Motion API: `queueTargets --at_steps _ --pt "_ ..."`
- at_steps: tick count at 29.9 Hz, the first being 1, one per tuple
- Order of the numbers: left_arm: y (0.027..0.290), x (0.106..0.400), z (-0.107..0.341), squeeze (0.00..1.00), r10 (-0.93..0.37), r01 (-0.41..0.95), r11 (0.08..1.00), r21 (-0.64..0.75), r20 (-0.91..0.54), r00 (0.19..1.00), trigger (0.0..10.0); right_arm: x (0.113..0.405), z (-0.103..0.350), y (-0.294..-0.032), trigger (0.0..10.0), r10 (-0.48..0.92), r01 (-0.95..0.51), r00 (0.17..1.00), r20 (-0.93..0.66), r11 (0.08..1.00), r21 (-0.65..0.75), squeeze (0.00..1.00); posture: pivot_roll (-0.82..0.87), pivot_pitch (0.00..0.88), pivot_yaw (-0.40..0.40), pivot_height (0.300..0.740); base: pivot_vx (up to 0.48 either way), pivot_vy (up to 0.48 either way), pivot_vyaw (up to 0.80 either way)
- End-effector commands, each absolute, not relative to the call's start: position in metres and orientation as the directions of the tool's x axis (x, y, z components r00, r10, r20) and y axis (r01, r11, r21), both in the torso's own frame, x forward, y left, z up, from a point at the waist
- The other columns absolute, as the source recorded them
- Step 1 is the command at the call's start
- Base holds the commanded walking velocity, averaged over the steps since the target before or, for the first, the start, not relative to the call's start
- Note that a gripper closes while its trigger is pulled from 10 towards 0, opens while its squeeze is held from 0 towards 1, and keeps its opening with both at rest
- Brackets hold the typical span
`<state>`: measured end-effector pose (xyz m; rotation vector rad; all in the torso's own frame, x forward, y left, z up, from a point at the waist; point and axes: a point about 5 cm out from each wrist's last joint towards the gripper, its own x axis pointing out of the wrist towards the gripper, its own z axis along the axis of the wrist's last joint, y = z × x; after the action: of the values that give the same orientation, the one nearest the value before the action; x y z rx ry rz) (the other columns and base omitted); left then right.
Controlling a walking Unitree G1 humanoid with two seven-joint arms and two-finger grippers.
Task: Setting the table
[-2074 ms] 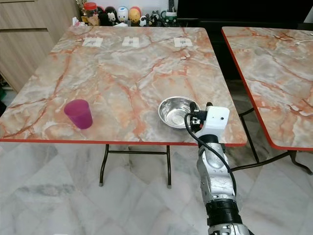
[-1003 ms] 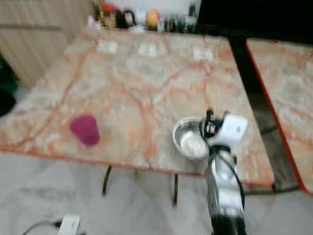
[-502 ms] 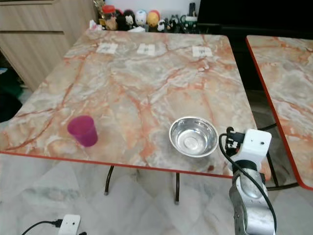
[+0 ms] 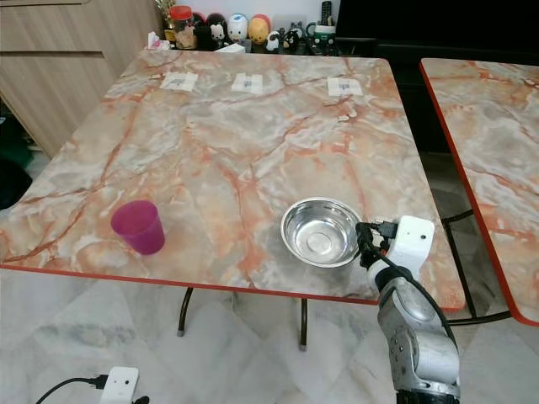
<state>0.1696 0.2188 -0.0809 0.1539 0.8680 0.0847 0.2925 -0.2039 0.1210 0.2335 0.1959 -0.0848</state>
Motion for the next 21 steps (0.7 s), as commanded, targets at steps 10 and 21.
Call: queueTargets --at_steps 10,21 --pt "0.219 0.161 -0.085 0.0 0.142 -0.009 0.985 0.175 -0.77 0.622 10.0 0.292 0.12 -0.206 10.0 -0.057 0.108 0.974 -0.217 0.967 0.23 0.0 -0.03 0.115 -0.008 0.74 0.0 0.0 0.0" --pt "0.218 0.159 -0.086 0.0 0.114 0.009 0.988 0.152 -0.777 0.62 10.0 0.291 0.145 -0.229 10.0 -0.28 0.28 0.959 -0.041 0.915 0.291 0.0 -0.03 0.084 -0.008 0.74 0.0 0.0 0.0"
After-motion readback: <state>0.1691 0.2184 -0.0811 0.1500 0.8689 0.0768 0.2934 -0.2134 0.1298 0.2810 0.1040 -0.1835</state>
